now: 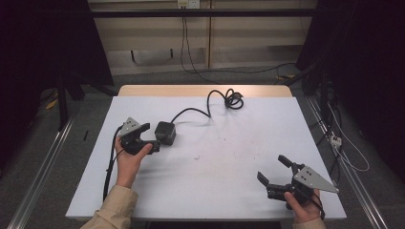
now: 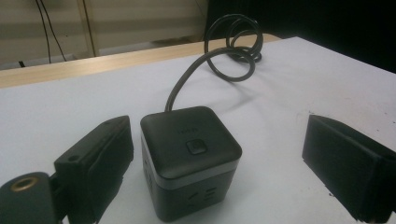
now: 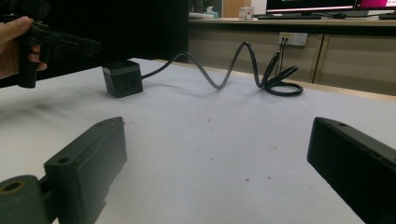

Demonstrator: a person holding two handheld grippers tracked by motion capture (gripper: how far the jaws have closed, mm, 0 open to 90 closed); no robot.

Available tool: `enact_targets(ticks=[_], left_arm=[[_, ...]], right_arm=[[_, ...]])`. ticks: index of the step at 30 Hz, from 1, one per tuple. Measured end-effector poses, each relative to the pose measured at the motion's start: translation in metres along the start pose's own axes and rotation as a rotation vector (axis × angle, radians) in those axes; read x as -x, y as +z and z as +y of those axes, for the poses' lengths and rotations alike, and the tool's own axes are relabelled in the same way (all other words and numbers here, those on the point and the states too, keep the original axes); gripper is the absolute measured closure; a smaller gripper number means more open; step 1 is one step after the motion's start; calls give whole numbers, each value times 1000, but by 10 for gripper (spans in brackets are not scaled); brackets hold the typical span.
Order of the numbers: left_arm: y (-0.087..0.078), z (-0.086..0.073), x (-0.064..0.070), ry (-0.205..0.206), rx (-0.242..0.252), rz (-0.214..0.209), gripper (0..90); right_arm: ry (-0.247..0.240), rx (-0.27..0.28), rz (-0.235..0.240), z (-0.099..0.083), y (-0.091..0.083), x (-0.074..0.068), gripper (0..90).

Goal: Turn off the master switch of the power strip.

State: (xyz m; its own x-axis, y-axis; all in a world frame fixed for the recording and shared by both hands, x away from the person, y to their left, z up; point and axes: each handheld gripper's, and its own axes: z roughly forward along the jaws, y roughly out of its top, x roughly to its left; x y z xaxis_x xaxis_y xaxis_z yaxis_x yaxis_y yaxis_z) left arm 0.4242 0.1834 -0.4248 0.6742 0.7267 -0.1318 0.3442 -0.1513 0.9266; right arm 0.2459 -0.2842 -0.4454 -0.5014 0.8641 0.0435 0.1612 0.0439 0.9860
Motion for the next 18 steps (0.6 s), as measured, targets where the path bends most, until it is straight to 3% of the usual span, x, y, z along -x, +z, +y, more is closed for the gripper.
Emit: enact_targets(ticks=[18], left_arm=[[3,3,-3,0,-7,0,166]], right_arm=[[1,-1,-2,0,0,0,43]])
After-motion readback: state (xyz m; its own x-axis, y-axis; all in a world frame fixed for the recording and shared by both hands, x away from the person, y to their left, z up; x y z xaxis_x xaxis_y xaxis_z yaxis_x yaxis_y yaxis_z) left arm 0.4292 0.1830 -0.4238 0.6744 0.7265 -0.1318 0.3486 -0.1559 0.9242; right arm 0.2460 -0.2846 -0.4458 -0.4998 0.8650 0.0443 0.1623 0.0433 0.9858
